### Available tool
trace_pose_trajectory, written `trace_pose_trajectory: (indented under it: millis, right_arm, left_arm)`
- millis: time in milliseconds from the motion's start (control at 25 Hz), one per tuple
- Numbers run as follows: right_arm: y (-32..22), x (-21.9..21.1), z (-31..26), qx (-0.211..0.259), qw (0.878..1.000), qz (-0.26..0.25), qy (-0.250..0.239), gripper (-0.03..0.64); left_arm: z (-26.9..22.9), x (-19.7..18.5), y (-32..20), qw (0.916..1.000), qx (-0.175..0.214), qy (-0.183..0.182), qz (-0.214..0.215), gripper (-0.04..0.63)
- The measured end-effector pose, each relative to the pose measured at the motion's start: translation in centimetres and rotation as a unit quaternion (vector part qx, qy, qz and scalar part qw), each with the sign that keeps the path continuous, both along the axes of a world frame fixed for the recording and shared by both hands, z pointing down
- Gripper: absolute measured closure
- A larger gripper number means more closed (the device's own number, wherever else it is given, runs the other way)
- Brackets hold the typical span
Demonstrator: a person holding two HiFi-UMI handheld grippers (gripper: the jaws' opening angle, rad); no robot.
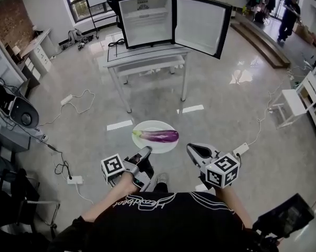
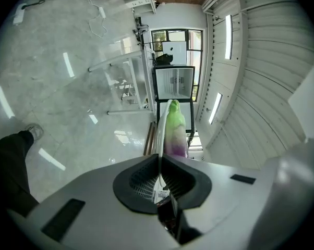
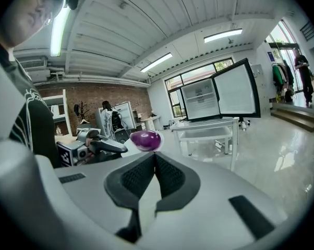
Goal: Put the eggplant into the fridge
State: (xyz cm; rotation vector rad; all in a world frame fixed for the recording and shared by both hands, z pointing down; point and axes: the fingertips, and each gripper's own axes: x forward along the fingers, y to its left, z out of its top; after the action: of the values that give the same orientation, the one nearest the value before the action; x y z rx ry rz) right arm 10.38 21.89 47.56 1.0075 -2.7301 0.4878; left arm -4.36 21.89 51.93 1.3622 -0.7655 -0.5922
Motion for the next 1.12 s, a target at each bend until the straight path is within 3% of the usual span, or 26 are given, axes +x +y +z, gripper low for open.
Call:
trace_pose_trajectory:
  millis: [240,480,800,1120]
  right_arm:
    - [-8.0,-3.0,-0.1,-0.007,1.000,0.002,0.008,0.609]
    - [-14.2,-4.4,-1.0,-0.001,1.000,0.005,0.014,0.609]
    - [-17.4,-5.6,-0.2,-0.004,1.000,-0.001,0.016,0.609]
    - [-20.8,-6.7,0.0,-0.009,1.000,-0.024,0.011,0.609]
  left_arm:
    - [-0.2,-2.3,-8.2,1.0000,-0.003,0.005,0.002,0.571]
    - [-1.2,-4.1,-14.8,0.9998,0.017,0.006,0.001,0.571]
    - [-1.1,-5.7,-18.3,0.9996,0.018,0.017,-0.013,0.571]
    - [-1.1,-6.5,-21.5,0.9993,0.022,0.006,-0.031,0.571]
